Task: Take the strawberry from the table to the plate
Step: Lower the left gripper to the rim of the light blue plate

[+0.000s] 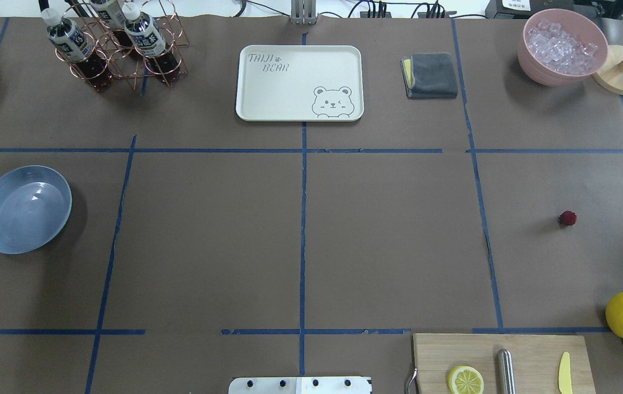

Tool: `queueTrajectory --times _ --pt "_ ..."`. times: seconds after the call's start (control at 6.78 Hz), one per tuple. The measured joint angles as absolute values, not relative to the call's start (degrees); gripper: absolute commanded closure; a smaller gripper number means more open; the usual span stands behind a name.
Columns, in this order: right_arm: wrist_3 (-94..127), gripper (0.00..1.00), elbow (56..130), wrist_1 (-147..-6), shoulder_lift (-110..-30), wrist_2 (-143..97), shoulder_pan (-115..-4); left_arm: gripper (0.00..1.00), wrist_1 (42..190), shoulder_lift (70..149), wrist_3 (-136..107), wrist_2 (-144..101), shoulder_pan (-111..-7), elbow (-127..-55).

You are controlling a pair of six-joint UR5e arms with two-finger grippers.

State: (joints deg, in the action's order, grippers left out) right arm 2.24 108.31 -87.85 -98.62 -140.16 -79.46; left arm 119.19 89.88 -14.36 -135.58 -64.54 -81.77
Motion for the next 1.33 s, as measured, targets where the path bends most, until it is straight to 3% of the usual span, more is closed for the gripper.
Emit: queueTrajectory --times 0.15,0.3,0.44,0.59,1.03,1.33 --pt "1.94 0.0 108.3 -87.64 -98.64 -140.18 -79.42 0.14 119.89 89.98 -14.4 -135.64 -63.82 -81.15" --pt "1.76 0.0 108.33 -87.59 -98.59 -140.18 -79.36 0.48 120.13 90.04 -14.41 -135.73 -63.39 -80.75" --pt "1.7 0.0 108.36 -87.6 -98.5 -140.18 -79.27 0.91 120.2 90.17 -14.41 -135.77 -63.19 -80.56" --pt "1.68 0.0 108.36 -87.62 -98.47 -140.18 -79.17 1.0 120.23 90.37 -14.4 -135.78 -63.08 -80.52" --pt "1.67 0.0 108.4 -87.65 -98.44 -140.18 -79.11 1.0 120.24 91.05 -16.81 -136.28 -63.07 -81.46" --pt "1.67 0.0 108.51 -87.63 -98.44 -140.25 -79.1 1.0 120.02 91.81 -25.94 -141.2 -63.09 -86.82"
